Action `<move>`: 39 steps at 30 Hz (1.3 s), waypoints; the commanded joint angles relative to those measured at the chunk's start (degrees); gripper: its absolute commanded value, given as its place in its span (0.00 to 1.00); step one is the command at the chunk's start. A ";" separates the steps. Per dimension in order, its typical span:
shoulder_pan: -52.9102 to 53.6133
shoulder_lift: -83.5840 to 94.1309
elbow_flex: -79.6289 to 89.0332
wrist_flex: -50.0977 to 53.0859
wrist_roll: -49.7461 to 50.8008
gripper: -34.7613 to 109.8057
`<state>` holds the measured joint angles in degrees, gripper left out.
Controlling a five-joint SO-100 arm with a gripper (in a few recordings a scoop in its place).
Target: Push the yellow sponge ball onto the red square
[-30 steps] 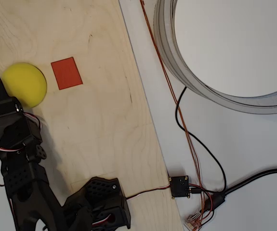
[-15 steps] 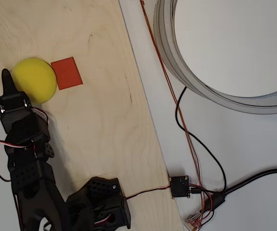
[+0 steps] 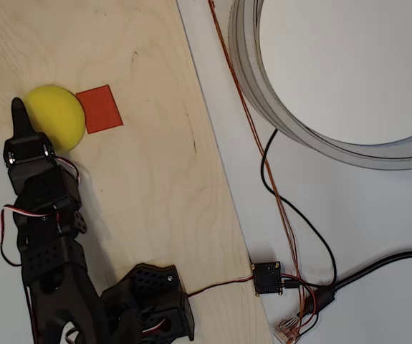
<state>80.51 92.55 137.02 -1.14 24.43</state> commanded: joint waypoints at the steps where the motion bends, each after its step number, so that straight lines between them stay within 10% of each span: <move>1: 0.70 1.76 -0.09 -1.85 -0.35 0.35; 39: 12.22 -4.48 -1.23 -5.89 -13.97 0.34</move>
<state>89.03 88.07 135.79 -5.54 10.72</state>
